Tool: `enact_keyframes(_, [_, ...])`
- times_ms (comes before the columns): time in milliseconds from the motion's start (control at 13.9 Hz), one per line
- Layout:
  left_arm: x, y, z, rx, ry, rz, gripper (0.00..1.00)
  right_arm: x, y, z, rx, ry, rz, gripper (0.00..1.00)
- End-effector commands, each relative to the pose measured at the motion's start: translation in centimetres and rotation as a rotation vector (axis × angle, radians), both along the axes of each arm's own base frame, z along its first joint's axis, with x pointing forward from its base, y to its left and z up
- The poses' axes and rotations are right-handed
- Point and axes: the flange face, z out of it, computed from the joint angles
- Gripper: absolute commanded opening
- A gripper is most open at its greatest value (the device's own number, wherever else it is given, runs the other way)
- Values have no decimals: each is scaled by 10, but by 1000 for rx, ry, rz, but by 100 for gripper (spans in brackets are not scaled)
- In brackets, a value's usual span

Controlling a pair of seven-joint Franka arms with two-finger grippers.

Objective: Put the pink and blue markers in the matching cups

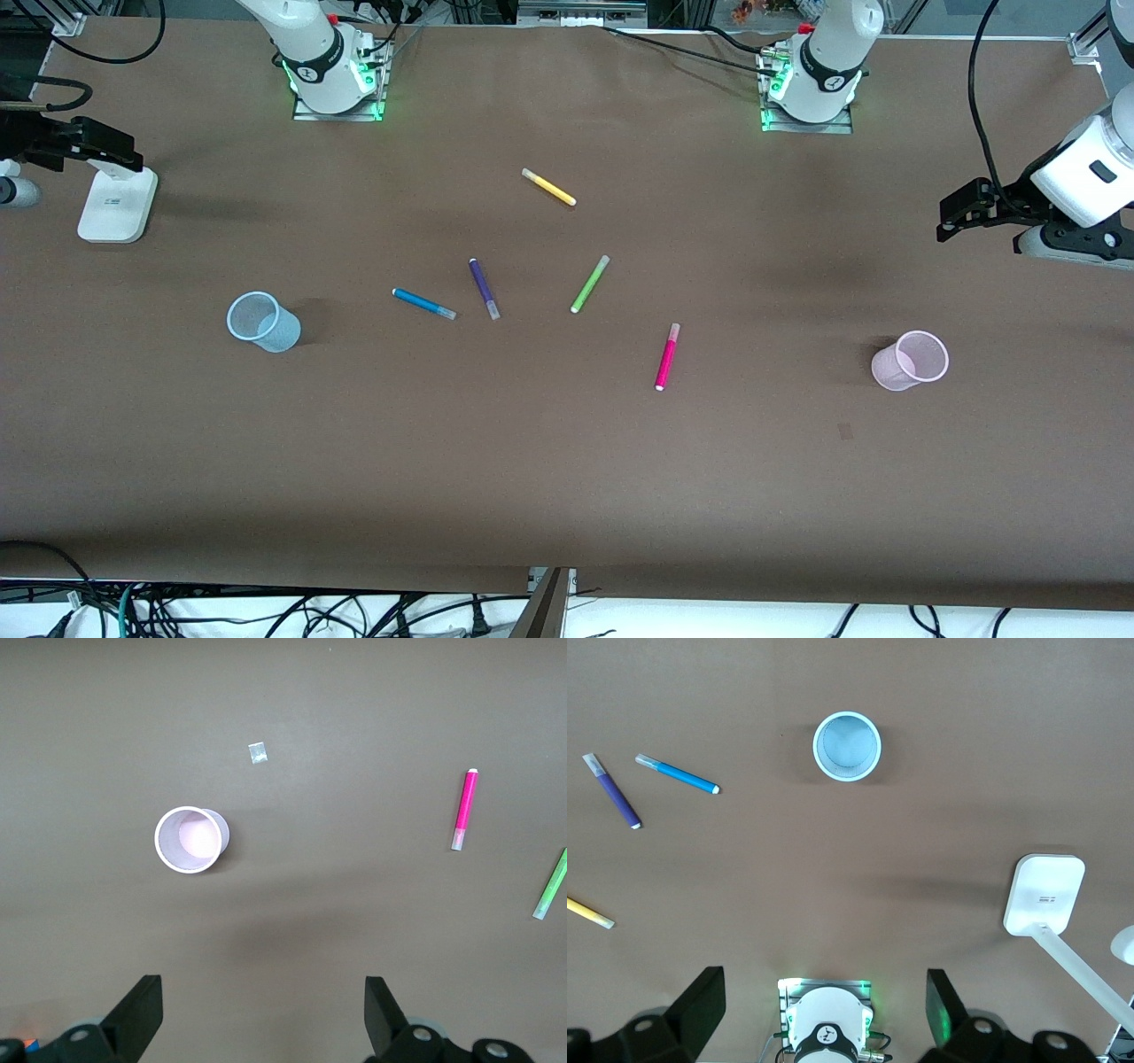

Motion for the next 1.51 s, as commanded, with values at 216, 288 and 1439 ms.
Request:
enact_keyframes(216, [-1, -3, 3, -15, -12, -4, 100, 5, -3, 1, 20, -3, 3, 100])
enact_keyframes(288, [0, -3, 2, -15, -10, 1, 100, 5, -3, 1, 20, -3, 2, 100])
enact_keyframes(1439, [5, -27, 0, -90, 22, 33, 100, 86, 103, -154, 5, 64, 185, 100])
